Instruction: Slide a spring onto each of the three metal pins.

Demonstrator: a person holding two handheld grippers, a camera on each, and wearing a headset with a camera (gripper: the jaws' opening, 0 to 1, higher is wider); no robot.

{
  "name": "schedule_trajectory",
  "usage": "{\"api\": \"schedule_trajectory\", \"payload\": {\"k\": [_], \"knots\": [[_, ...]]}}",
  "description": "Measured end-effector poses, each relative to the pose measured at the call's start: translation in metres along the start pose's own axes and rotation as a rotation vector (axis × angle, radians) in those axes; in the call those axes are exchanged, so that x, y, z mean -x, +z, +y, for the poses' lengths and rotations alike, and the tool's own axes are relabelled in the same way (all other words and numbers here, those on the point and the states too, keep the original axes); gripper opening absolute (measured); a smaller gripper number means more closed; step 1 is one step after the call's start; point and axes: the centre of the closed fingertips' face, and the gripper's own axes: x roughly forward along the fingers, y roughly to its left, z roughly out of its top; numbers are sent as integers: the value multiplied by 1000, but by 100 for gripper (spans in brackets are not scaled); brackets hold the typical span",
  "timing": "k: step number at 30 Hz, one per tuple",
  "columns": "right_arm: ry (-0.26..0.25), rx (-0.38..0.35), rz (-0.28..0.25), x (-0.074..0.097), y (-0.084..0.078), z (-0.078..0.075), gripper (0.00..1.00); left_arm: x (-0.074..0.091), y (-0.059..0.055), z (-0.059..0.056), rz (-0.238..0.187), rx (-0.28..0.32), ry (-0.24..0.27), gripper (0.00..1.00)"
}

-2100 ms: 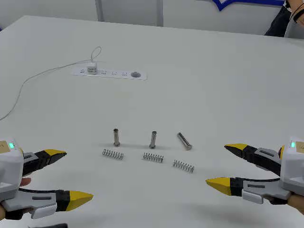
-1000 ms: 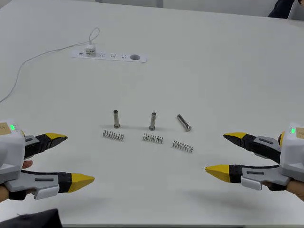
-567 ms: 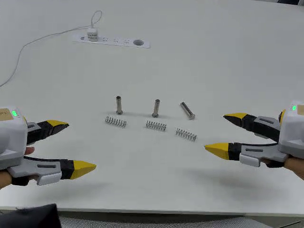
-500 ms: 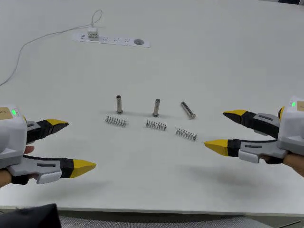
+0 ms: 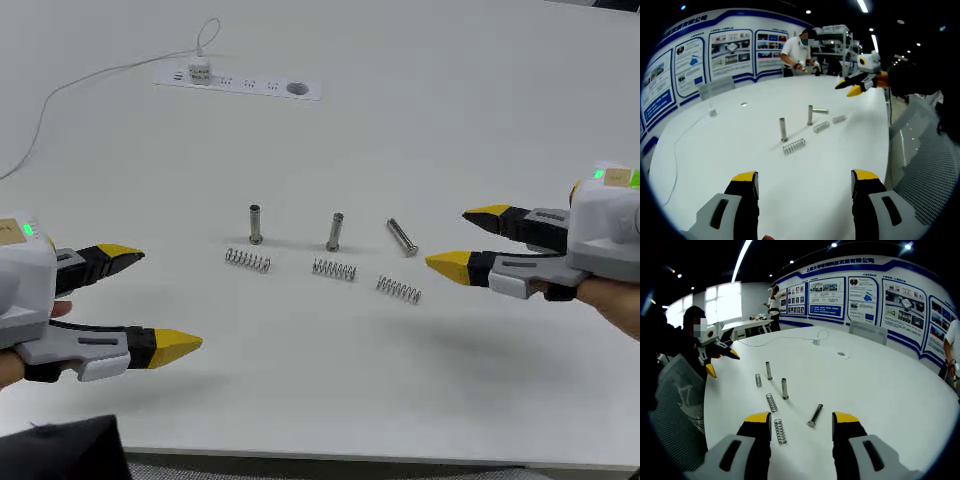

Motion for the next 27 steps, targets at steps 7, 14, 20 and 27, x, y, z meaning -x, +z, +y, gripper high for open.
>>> {"api": "schedule_trajectory", "payload": {"k": [7, 14, 20, 27], "knots": [[-44, -39, 99, -28, 1, -19, 42, -5, 2, 6, -3, 3, 0, 77], [-72, -52, 209, -48, -10, -28, 33, -5, 4, 8, -11, 4, 1, 77], [-93, -86, 291, -61, -18, -36, 28, -5, 4, 7, -7, -4, 1, 77], [-101, -90, 359, -79, -23, -35, 24, -5, 3, 3, 3, -13, -5, 76]]}}
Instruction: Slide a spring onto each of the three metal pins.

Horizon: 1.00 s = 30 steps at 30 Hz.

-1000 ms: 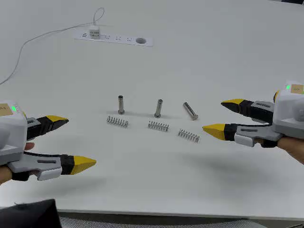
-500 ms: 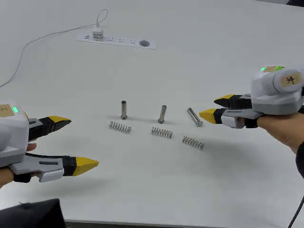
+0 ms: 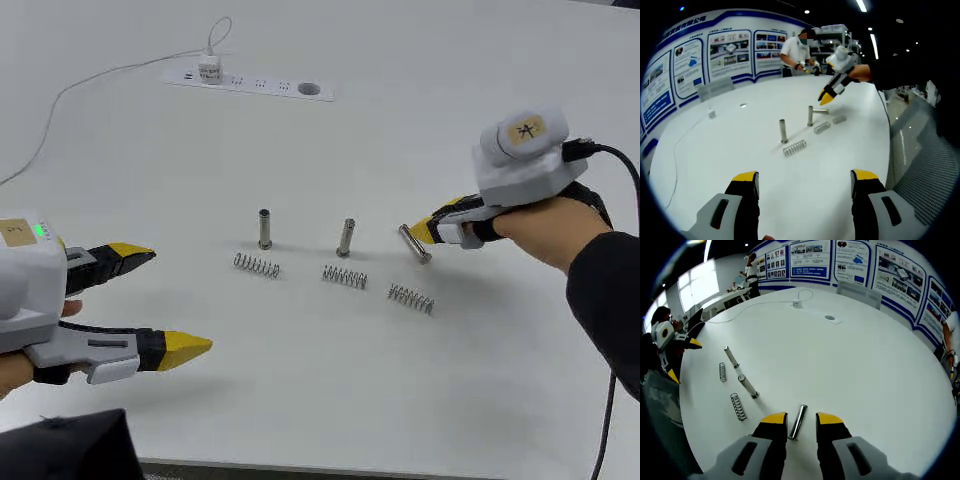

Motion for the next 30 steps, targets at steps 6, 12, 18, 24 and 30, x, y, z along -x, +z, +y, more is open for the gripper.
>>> {"api": "schedule_trajectory", "payload": {"k": [6, 12, 18, 24, 30], "knots": [[-19, -10, 60, -12, -4, -2, 20, -1, 0, -1, 2, -2, -3, 76], [-25, -15, 96, -20, -6, -1, 17, -1, 1, 0, 2, -5, -1, 75], [-28, -44, 123, -25, -9, -2, 15, -1, 0, 1, 5, -7, 4, 75], [-28, -65, 148, -28, -12, -1, 14, -1, 0, 2, 4, -6, 6, 74], [-31, -77, 166, -31, -14, -2, 11, 0, 0, 3, 3, -5, 8, 74]]}}
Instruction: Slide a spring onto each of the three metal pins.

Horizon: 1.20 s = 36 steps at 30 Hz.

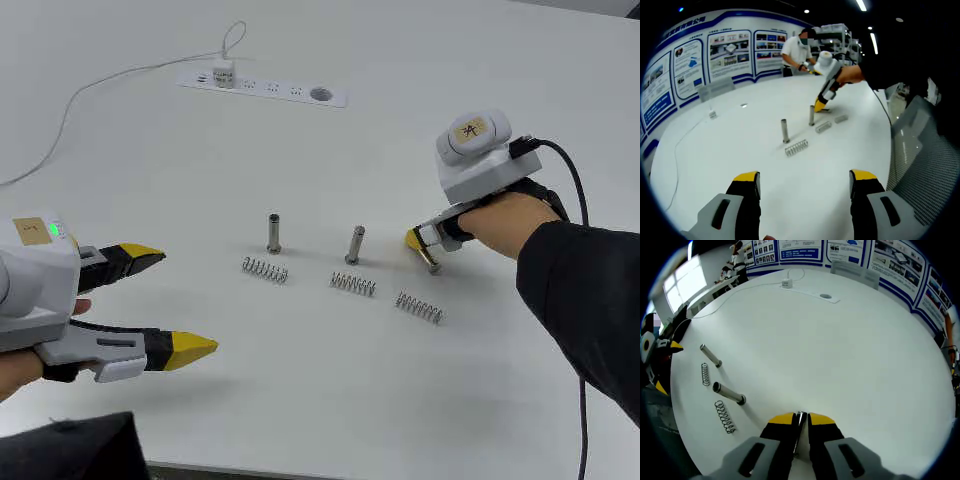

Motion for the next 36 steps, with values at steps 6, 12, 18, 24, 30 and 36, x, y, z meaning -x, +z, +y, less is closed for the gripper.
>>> {"api": "schedule_trajectory", "payload": {"k": [6, 12, 18, 24, 30, 36], "knots": [[-1, 2, 14, 0, -1, 1, 11, 0, 0, 2, -3, -1, 2, 74], [-4, 18, 21, 2, -2, 3, 11, 0, 1, 3, -6, 2, 6, 74], [-26, 50, 28, 3, -3, 7, 10, -1, 0, 2, -2, 1, 3, 73], [-26, 30, 7, 5, -3, 5, 9, -2, 3, 3, -10, 0, 5, 73], [-23, 21, -32, 11, 1, 3, 9, -1, 5, 6, -12, -1, 9, 73], [-19, 33, -62, 20, 5, 4, 9, -1, 7, 6, -15, -4, 9, 72]]}}
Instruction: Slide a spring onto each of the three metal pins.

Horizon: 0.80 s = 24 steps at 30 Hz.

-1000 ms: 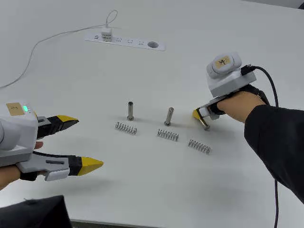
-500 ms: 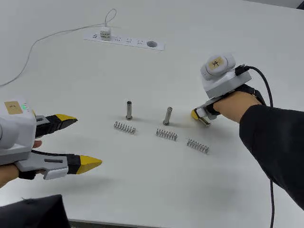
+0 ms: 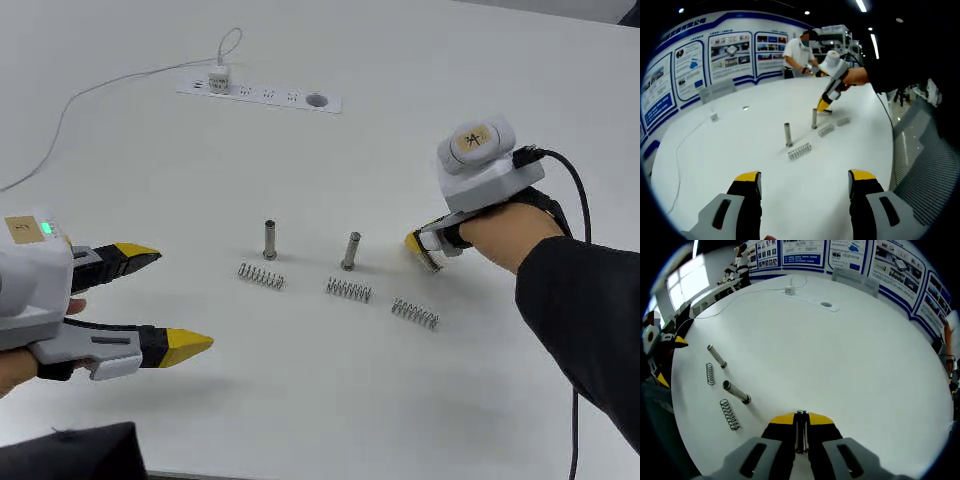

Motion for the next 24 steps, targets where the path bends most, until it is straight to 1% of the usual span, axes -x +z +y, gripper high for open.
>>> {"api": "schedule_trajectory", "payload": {"k": [6, 15, 24], "knots": [[0, 9, -34, 9, 2, 2, 9, 1, 3, -2, -4, -6, -4, 72], [-5, 1, -93, 25, -2, 4, 9, 4, 5, -3, -5, -14, -2, 72], [-17, -15, -153, 33, -4, 4, 9, 3, 9, -5, -9, -23, -2, 72]]}}
